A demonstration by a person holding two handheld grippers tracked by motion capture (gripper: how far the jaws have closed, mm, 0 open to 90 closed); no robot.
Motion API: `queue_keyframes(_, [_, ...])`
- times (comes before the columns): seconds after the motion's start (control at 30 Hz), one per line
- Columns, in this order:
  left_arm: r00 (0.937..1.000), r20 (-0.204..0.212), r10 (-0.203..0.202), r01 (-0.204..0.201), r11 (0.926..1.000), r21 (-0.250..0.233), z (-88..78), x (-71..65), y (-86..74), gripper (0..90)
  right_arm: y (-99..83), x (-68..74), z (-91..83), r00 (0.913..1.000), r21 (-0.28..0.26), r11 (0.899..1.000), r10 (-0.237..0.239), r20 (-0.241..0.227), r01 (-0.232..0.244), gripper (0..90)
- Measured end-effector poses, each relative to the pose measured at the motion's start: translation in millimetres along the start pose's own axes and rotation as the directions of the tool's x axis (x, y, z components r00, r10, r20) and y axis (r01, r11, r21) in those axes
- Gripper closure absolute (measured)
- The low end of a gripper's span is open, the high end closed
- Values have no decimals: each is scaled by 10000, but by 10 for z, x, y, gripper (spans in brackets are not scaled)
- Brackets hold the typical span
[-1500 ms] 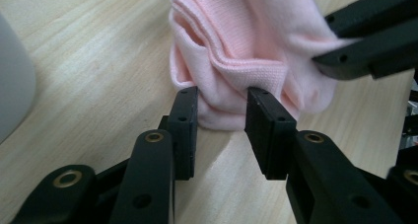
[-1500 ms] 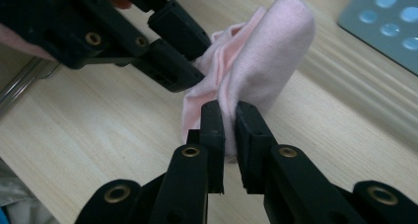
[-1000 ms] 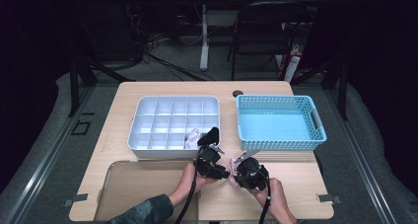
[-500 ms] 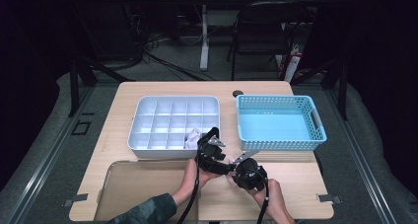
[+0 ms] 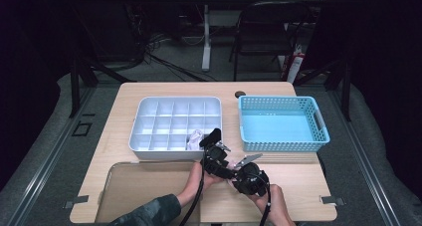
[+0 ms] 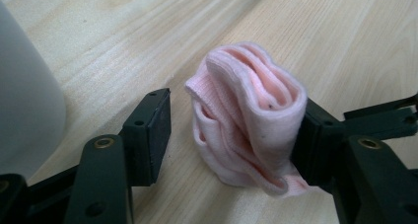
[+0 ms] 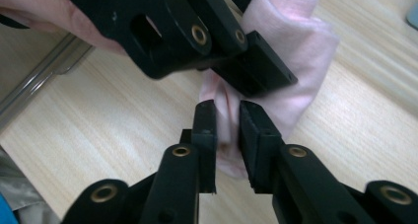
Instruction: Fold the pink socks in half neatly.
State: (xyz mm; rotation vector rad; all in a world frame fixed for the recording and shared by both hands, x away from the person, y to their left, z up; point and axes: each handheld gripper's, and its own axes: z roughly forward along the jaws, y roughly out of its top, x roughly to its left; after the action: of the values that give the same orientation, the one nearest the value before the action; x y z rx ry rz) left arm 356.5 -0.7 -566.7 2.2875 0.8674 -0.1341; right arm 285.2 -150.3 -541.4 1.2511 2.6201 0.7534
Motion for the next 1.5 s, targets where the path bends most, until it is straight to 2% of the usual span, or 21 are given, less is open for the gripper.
queue_keyframes(0.07, [10000,31,16,-16,10000,-41,-1,-9,-8,447,-37,-11,-31,9999,-86,10000,-14,108,15,728])
queue_keyframes(0.17, [9999,119,70,-70,10000,2,-8,-18,-17,489,-107,-80,-132,9998,-220,9996,170,-42,-171,621])
queue_keyframes(0.23, [9996,120,246,-247,9997,84,-16,-27,-19,523,-139,-174,-201,9993,-393,9988,285,249,-275,540])
queue_keyframes(0.3, [9995,195,248,-250,9996,99,-16,-36,-20,546,-167,-280,-233,9977,-723,9957,599,327,-574,480])
queue_keyframes(0.4, [9990,258,360,-364,9993,129,-22,-36,-29,575,-201,-425,-232,9944,-771,9924,990,367,-959,403])
queue_keyframes(0.5, [9982,314,519,-522,9986,82,-28,-53,-39,618,-223,-522,-251,9918,-848,9900,1177,503,-1131,344])
queue_keyframes(0.53, [9981,305,538,-541,9985,74,-29,-61,-43,634,-229,-544,-260,9908,-985,9882,1234,556,-1175,336])
queue_keyframes(0.67, [9976,351,601,-601,9982,-15,-32,-69,-60,664,-236,-587,-268,9899,-992,9878,1264,642,-1197,245])
queue_keyframes(0.8, [9958,380,835,-833,9965,-53,-45,-87,-78,689,-251,-653,-255,9862,-950,9859,1452,793,-1375,142])
queue_keyframes(0.87, [9947,404,947,-945,9955,-81,-51,-88,-86,695,-266,-700,-249,9864,-949,9851,1501,676,-1434,117])
queue_keyframes(0.97, [9947,514,893,-888,9960,-118,-62,-75,-94,699,-288,-771,-219,9831,-940,9815,1727,602,-1666,55])
queue_keyframes(1.1, [9945,443,950,-942,9954,-194,-82,-81,-101,700,-297,-816,-236,9826,-721,9836,1707,733,-1655,0])
queue_keyframes(1.23, [9929,589,1030,-1015,9944,-286,-115,-74,-96,702,-310,-847,-262,9806,-905,9812,1781,823,-1706,0])
queue_keyframes(1.37, [9917,585,1148,-1136,9933,-233,-162,-93,-90,703,-327,-887,-265,9786,-851,9788,1925,731,-1862,0])
queue_keyframes(1.5, [9907,522,1252,-1229,9914,-454,-271,-91,-68,703,-344,-910,-296,9774,-857,9783,1955,805,-1886,0])
